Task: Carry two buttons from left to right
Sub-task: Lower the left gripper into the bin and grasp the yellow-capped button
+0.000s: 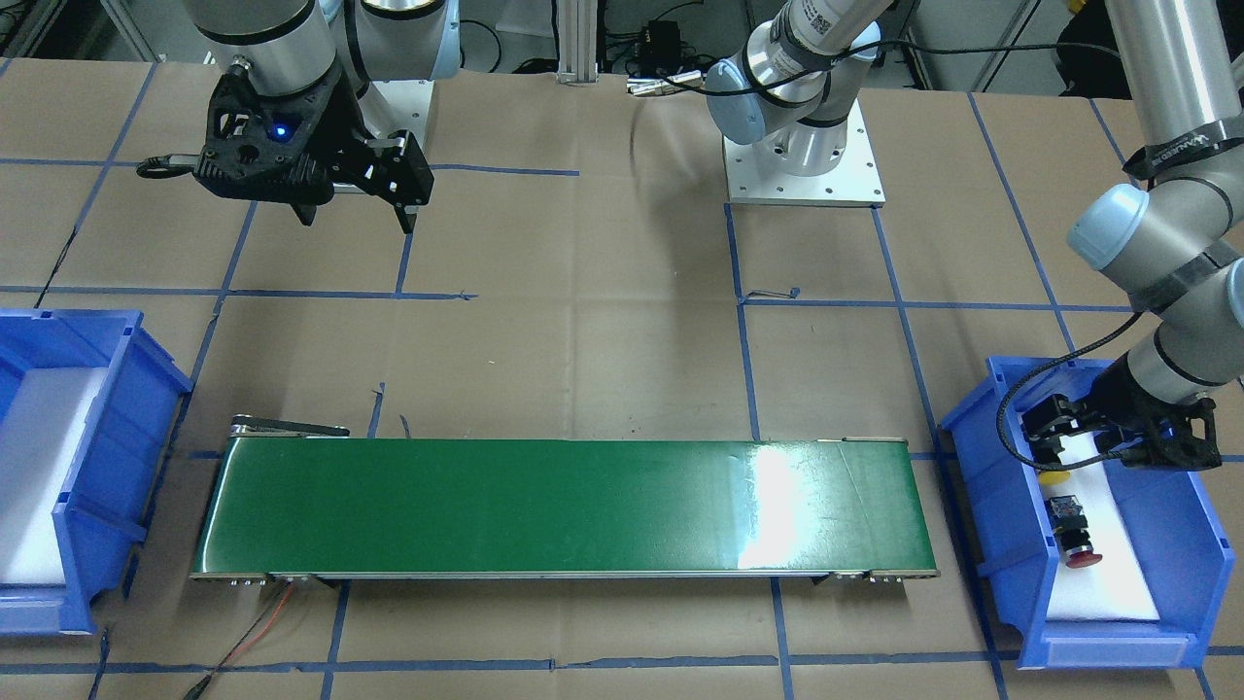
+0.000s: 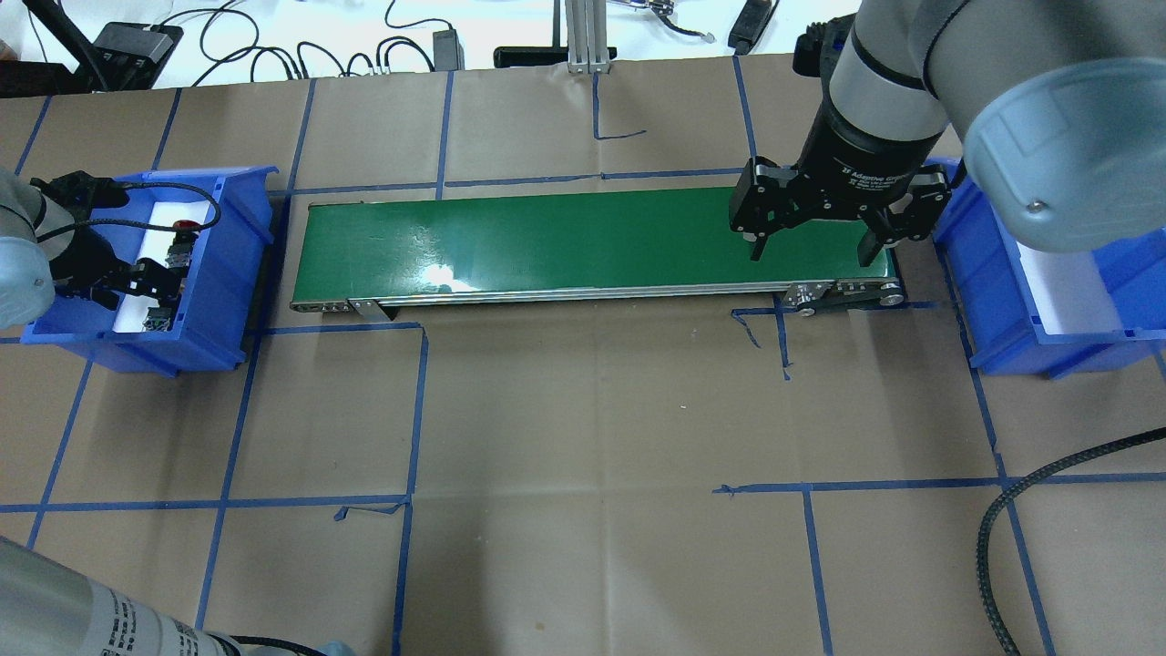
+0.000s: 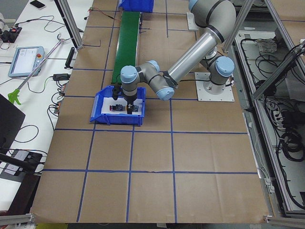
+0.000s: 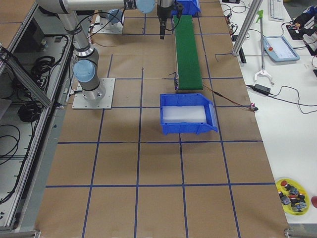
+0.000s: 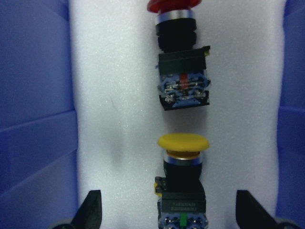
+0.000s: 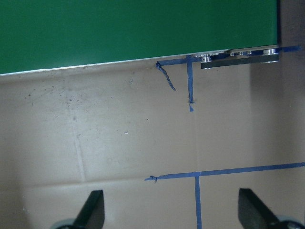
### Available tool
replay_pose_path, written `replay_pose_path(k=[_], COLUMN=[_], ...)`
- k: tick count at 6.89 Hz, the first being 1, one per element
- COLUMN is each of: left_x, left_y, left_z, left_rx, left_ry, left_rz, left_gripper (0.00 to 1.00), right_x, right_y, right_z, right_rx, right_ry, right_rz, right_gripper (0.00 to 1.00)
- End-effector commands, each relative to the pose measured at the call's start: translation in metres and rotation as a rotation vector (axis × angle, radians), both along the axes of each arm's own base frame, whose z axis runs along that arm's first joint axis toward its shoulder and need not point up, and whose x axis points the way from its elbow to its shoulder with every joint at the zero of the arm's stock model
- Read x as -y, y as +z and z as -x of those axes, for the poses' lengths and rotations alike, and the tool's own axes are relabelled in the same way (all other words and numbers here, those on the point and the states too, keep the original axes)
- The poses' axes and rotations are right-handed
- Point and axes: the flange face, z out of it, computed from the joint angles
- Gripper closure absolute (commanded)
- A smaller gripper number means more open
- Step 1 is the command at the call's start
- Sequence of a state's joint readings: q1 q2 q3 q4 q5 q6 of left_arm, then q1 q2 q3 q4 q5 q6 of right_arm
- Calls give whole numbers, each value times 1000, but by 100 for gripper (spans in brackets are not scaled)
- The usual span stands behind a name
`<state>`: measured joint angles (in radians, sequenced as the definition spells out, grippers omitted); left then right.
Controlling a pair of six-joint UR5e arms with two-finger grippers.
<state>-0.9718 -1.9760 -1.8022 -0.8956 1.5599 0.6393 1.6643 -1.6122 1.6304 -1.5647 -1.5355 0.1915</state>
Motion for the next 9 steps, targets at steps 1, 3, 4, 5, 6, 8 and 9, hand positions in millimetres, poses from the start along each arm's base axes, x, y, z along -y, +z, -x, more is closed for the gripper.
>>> replay_pose_path(k=[1, 3, 4, 5, 6, 8, 9], left_x=[-3, -4, -3, -2, -2, 3, 8], left_y=[-17, -22, -21, -20, -20, -10, 10], left_z=[4, 6, 8, 10, 10, 7, 4], left_rx=[-1, 8, 8, 7, 9, 20, 36], left_ry=[-3, -3, -4, -7, -6, -6, -1], left_rz=[-5, 12, 15, 17, 16, 34, 60], left_gripper=[0, 0, 14, 40, 65, 85, 85], right_x=[0, 0, 0, 0, 0, 0, 0], right_y=[1, 1, 1, 1, 1, 1, 0], right_z=[0, 0, 0, 0, 0, 0, 0], right_rx=[0, 0, 0, 0, 0, 0, 0], right_ry=[0, 0, 0, 0, 0, 0, 1], right_rz=[1, 3, 1, 1, 3, 3, 0], right_gripper=[0, 0, 0, 0, 0, 0, 0])
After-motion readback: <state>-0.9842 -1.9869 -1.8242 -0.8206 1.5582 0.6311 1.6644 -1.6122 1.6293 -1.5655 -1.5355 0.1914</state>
